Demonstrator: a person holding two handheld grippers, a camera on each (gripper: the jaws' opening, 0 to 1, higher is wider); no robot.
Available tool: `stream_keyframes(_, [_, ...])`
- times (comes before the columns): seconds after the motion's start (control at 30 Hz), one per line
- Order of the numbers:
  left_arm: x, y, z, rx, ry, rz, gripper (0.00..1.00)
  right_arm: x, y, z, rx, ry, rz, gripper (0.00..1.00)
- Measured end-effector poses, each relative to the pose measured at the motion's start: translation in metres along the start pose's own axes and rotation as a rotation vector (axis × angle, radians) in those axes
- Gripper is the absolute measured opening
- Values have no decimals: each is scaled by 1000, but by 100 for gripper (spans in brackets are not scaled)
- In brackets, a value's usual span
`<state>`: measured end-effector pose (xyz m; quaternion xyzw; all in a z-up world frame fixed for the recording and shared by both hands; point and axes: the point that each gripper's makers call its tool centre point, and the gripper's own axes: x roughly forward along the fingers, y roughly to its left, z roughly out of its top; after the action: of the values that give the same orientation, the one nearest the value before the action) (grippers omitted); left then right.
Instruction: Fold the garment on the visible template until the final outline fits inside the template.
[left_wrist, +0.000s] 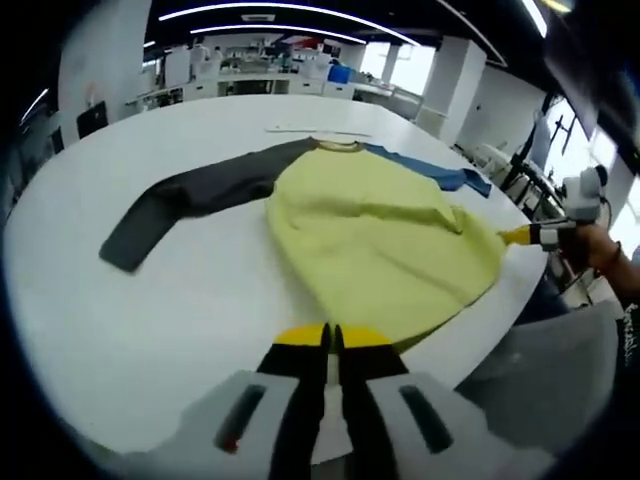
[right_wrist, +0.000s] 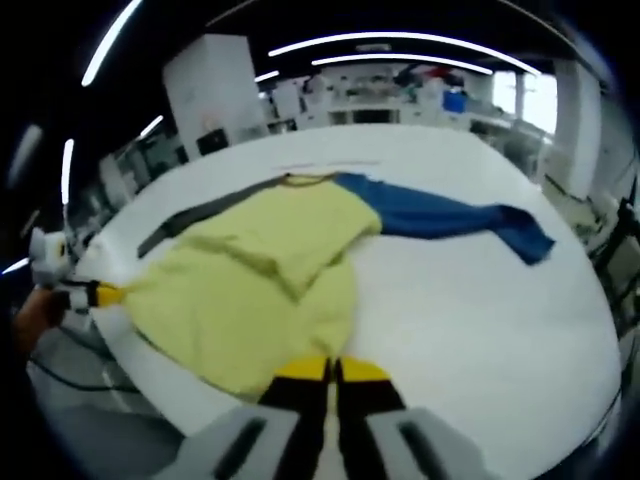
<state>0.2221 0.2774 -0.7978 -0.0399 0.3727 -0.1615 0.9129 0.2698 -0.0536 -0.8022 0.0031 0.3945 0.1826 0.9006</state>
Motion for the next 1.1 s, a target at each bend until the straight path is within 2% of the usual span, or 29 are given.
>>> stream_keyframes(0.2, [-6,-2,-4,0,17,0,0,-10,-9,-13,16,27,-20,0])
stream_keyframes(0.5, [-11,-4,-15,-5,49,-5,0,-23,-8,-40,34,68,-27,0])
stream_keyframes(0.63, [-10,-4,-31,19,119,19,0,-24,-7,-51,40,87,-31,0])
stream_keyframes(0.8, [-8,3,-44,63,168,24,0,-21,-4,-65,25,116,-38,0])
stream_keyframes(0.9, [-7,2,-51,63,199,22,0,-18,-6,-74,37,128,-56,0])
stream_keyframes(1.1, [-6,0,-59,48,226,10,0,-17,-11,-76,40,131,-77,0])
